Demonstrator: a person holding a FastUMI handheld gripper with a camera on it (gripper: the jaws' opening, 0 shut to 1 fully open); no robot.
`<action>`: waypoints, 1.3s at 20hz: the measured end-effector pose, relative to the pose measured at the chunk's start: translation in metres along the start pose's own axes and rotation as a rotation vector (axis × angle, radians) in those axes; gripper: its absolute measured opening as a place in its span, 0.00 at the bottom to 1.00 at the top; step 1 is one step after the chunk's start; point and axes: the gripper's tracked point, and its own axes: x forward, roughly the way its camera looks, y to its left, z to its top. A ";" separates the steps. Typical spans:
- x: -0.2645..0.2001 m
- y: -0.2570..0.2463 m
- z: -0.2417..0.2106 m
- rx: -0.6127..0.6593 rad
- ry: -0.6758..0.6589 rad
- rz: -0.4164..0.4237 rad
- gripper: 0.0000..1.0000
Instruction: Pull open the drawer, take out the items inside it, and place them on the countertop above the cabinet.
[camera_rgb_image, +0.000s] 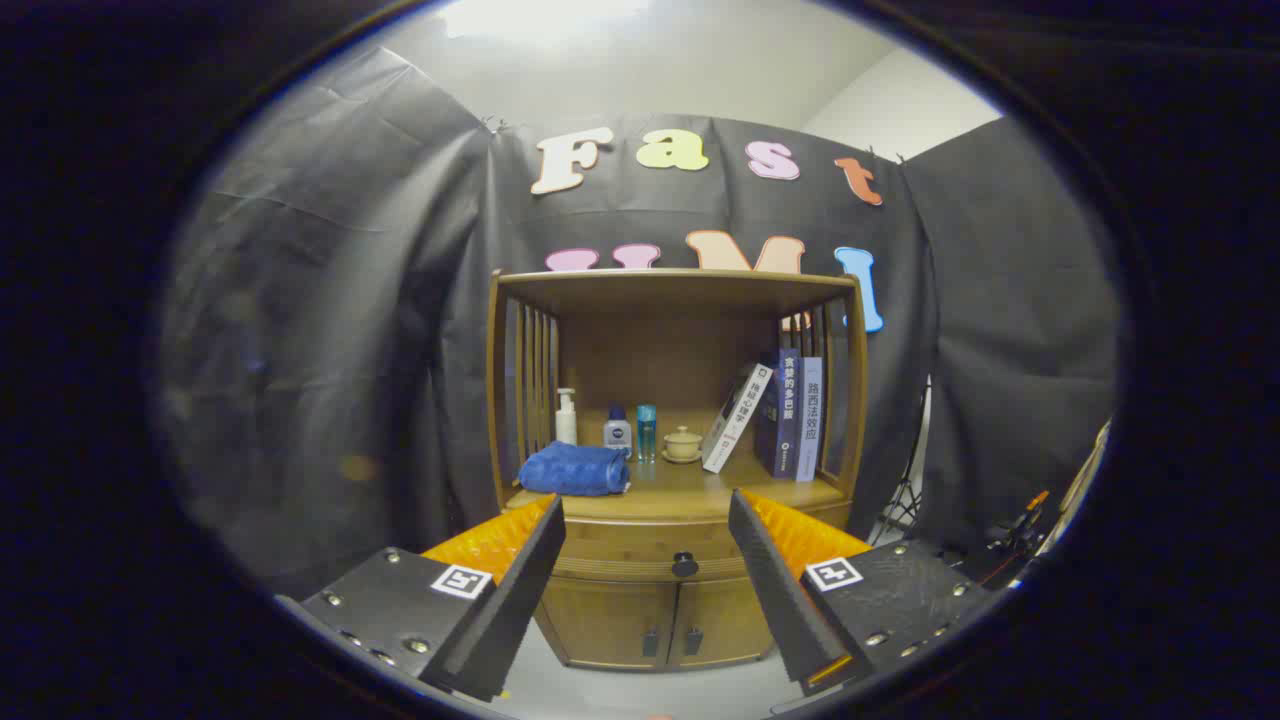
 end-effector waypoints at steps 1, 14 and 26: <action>0.000 -0.002 0.002 0.000 -0.002 -0.004 0.98; 0.005 -0.015 -0.013 -0.012 -0.006 -0.036 0.98; 0.074 -0.035 -0.075 -0.027 0.040 -0.042 0.98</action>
